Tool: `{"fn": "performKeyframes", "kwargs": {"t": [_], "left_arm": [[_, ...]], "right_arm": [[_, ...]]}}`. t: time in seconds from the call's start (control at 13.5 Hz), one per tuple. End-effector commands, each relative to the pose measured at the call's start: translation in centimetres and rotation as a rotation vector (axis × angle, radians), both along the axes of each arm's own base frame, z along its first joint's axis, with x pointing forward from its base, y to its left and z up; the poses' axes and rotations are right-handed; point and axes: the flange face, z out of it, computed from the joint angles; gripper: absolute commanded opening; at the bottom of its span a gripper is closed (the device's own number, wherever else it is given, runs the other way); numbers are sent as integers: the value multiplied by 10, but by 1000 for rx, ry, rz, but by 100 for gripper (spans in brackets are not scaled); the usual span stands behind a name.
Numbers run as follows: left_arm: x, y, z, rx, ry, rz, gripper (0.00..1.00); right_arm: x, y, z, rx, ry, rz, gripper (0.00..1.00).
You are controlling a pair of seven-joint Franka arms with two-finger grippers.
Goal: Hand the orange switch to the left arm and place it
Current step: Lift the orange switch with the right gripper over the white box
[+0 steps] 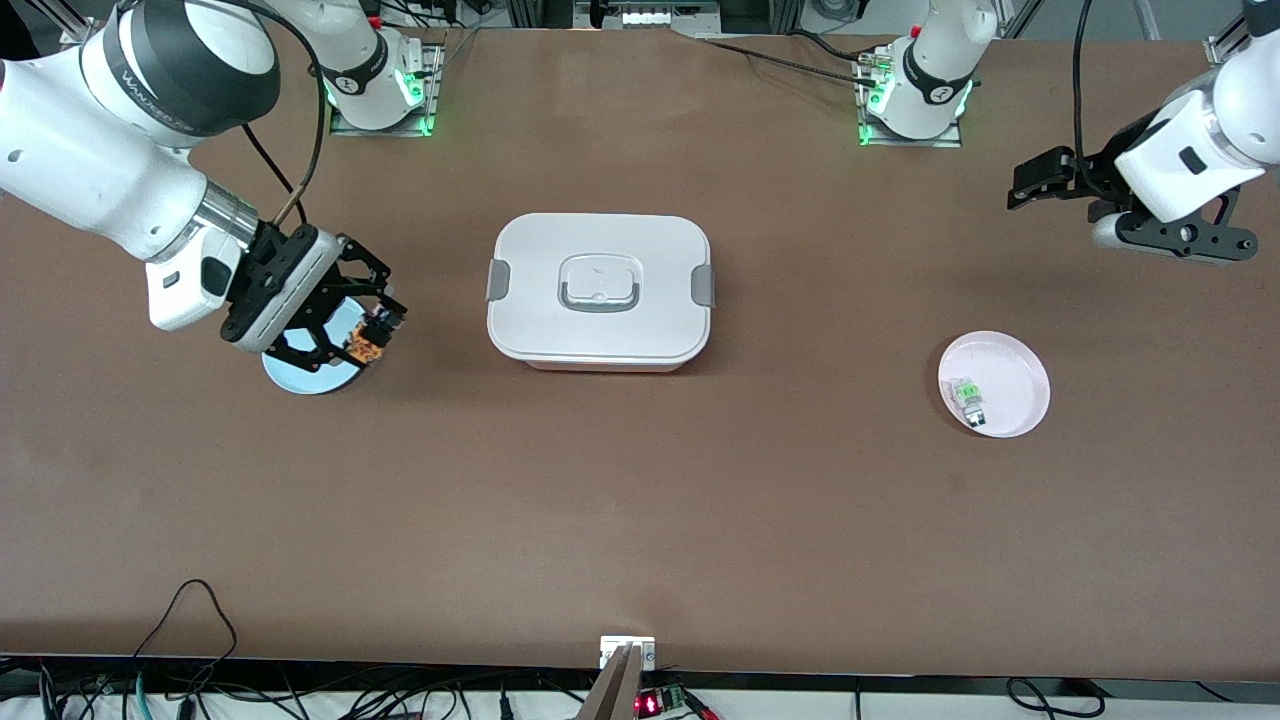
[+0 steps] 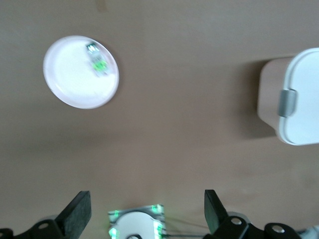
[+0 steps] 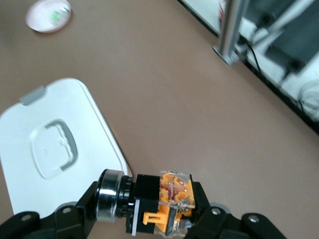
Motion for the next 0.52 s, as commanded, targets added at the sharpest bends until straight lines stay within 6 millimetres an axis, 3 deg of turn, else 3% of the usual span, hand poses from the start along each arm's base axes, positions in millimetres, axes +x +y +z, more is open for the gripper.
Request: {"fn": "performKeyframes", "kwargs": {"t": [0.0,0.45], "left_arm": [[1,-1,2,-47,40,-1,100],[2,-8,-4,-115,63,0,100]], "right_arm": [[1,14,4,121,-57,95,30],[-5,50,6,360,-268,303,30]]}}
